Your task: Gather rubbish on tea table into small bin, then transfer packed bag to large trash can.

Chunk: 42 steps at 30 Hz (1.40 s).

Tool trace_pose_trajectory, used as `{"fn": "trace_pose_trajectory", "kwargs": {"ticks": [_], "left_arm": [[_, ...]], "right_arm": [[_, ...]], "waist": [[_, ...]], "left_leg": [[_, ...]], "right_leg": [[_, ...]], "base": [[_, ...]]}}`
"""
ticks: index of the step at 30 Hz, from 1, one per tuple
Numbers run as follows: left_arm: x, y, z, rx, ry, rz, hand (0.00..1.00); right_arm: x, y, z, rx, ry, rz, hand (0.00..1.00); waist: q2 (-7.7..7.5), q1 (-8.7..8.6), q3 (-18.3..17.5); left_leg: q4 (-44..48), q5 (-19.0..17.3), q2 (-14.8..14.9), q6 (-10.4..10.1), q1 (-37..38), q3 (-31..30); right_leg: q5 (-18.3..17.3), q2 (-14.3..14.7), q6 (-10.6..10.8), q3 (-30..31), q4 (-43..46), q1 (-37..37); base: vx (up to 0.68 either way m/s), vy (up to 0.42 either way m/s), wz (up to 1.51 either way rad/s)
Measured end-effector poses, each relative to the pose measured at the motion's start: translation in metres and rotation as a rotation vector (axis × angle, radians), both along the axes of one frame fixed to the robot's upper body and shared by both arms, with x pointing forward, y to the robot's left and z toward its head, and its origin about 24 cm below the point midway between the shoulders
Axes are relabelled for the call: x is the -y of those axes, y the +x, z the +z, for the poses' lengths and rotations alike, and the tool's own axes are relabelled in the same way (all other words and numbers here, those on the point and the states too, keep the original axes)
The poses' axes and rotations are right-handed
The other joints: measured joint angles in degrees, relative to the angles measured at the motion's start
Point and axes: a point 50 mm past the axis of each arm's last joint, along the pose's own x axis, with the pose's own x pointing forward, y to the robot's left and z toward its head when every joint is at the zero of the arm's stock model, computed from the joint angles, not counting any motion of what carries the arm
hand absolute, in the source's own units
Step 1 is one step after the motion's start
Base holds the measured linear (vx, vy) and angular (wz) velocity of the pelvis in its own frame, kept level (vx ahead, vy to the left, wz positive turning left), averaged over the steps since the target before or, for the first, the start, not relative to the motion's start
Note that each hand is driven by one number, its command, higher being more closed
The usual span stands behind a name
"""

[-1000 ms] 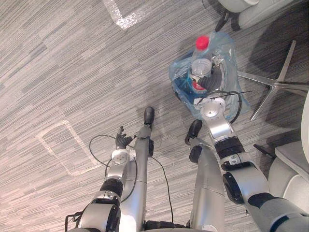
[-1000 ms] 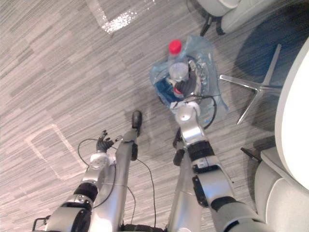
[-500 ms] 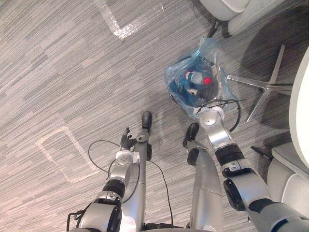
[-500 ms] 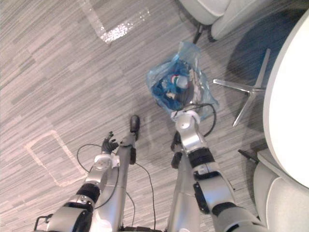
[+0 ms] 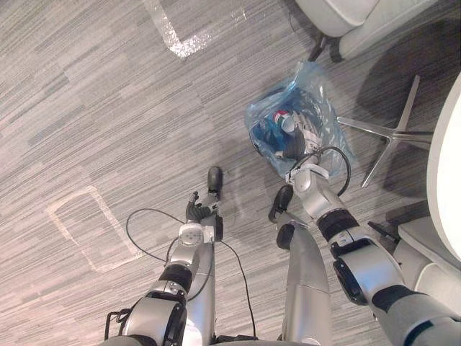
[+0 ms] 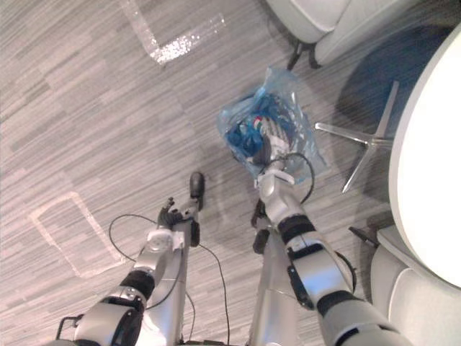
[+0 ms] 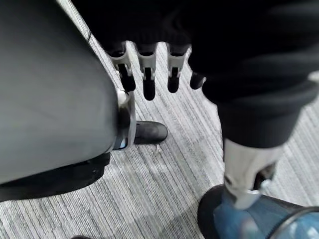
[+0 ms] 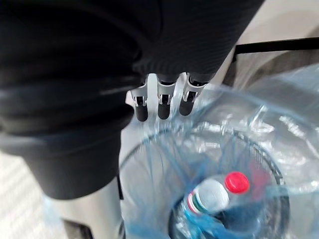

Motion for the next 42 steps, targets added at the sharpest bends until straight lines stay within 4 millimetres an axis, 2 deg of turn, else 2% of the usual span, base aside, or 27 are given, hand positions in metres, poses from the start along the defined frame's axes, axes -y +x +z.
{"fn": "trace_pose_trajectory", "kwargs": {"ticks": [4, 8, 9, 13, 15, 19, 30, 36, 42], "left_arm": [[0.0, 0.006, 0.008, 0.034, 0.001, -0.001, 0.0], [0.001, 0.011, 0.014, 0.054, -0.034, 0.011, 0.0], [0.001, 0.011, 0.015, 0.055, -0.04, 0.013, 0.0], [0.003, 0.015, 0.02, 0.072, -0.083, 0.027, 0.0], [0.006, 0.017, 0.023, 0.081, -0.095, 0.027, 0.0], [0.006, 0.018, 0.025, 0.09, -0.113, 0.034, 0.0], [0.006, 0.017, 0.025, 0.095, -0.126, 0.037, 0.0], [0.009, 0.008, 0.014, 0.059, -0.141, 0.029, 0.0], [0.001, -0.019, -0.016, -0.039, -0.114, 0.028, 0.0]], "right_arm": [[0.004, 0.002, -0.007, -0.054, -0.015, -0.021, 0.0], [0.007, -0.001, -0.024, -0.128, -0.006, -0.049, 0.0], [0.006, -0.003, -0.03, -0.144, 0.005, -0.051, 1.0], [-0.007, -0.007, -0.043, -0.186, 0.052, -0.036, 1.0], [-0.01, -0.007, -0.043, -0.179, 0.063, -0.034, 1.0], [-0.011, -0.007, -0.043, -0.18, 0.089, -0.035, 1.0], [-0.015, -0.018, -0.059, -0.2, 0.17, -0.025, 1.0], [-0.026, -0.028, -0.057, -0.146, 0.218, 0.031, 1.0], [-0.043, -0.052, -0.06, -0.092, 0.298, 0.126, 1.0]], "waist": [[0.0, 0.07, 0.0], [0.0, -0.16, 0.0], [0.0, -0.19, 0.0], [0.0, -0.33, 0.0], [0.0, -0.32, 0.0], [0.0, -0.31, 0.0], [-0.01, -0.29, 0.0], [-0.05, -0.4, 0.0], [-0.6, -1.13, 0.0]], "left_leg": [[0.0, 0.6, -0.4, -0.2, -2.3, -0.4], [-0.1, 0.8, -0.7, -0.2, -4.3, -0.8], [-0.2, 0.8, -0.7, -0.2, -4.4, -0.8], [-0.6, 1.1, -0.9, -0.2, -5.8, -0.8], [-0.9, 1.4, -1.1, -0.3, -6.4, -0.8], [-0.9, 1.6, -1.2, -0.3, -6.3, -0.8], [-0.5, 1.6, -0.8, -0.3, -5.2, -0.7], [0.6, 0.5, 0.3, 0.2, 0.2, -0.7], [-2.6, 0.0, 1.5, -0.3, 11.4, 1.1]], "right_leg": [[-0.6, -0.5, -0.4, 0.0, 1.5, -2.9], [-1.0, -0.8, -0.5, -0.3, 2.7, -5.1], [-1.0, -0.9, -0.5, -0.3, 2.7, -5.2], [-1.3, -1.1, -0.4, -0.3, 3.2, -6.9], [-1.4, -1.4, -0.4, -0.3, 3.6, -7.8], [-1.5, -1.4, -0.3, -0.1, 3.7, -7.9], [-1.6, -1.0, -0.3, 0.2, 3.7, -6.7], [-1.5, 0.2, -0.3, 0.2, 2.7, -0.4], [-1.7, 1.3, 0.2, 0.1, -1.3, 10.6]], "base": [[-0.01, -0.02, 0.1], [-0.01, -0.016, 0.09], [0.0, -0.017, 0.04], [0.0, -0.014, 0.06], [0.01, -0.018, 0.11], [0.0, -0.009, 0.03], [0.0, -0.006, -0.01], [-0.02, -0.025, -0.12], [-0.03, -0.02, -0.12]]}}
